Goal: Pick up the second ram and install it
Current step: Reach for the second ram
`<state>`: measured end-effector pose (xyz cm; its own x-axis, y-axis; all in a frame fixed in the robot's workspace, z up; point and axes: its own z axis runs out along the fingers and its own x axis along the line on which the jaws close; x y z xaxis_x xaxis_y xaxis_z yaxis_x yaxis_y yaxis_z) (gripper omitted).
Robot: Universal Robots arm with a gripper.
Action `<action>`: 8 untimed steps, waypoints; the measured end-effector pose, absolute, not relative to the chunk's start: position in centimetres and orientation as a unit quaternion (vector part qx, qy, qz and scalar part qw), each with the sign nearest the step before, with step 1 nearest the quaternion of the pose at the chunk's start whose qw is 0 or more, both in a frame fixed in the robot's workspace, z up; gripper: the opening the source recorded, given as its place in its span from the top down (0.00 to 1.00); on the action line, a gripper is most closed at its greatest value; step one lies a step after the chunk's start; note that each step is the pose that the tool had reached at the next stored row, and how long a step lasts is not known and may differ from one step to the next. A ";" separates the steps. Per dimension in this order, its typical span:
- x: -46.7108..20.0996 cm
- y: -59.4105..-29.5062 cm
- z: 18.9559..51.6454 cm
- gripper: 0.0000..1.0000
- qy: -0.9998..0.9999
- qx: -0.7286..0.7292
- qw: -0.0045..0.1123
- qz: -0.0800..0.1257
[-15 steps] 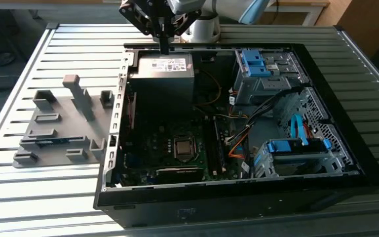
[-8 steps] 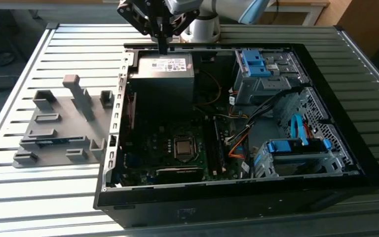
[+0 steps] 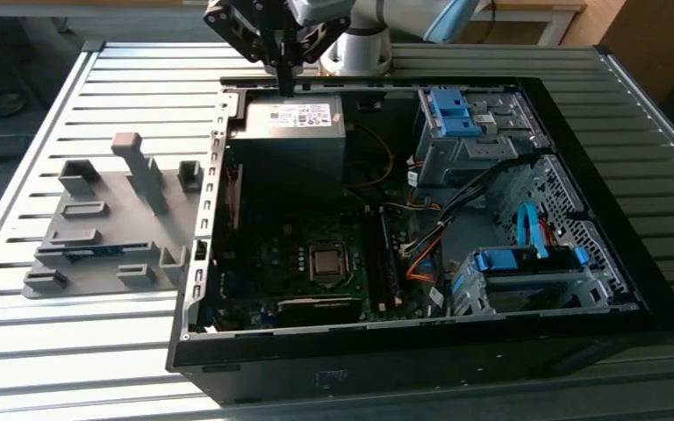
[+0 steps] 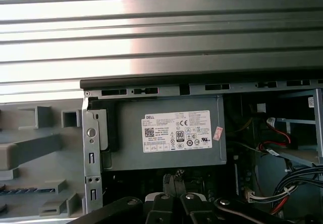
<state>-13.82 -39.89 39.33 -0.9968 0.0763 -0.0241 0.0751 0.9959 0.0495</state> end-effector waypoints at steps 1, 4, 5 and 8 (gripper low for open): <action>-13.9 -39.9 39.3 0.89 0.999 0.038 0.013 0.024; -14.0 -39.9 39.3 0.89 0.999 0.038 0.013 0.025; -14.0 -39.9 39.3 0.89 0.999 0.038 0.013 0.025; -14.2 -39.9 39.3 0.89 0.999 0.038 0.013 0.025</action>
<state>-14.19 -39.89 39.33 -0.9968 0.0764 -0.0240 0.0751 0.9959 0.0505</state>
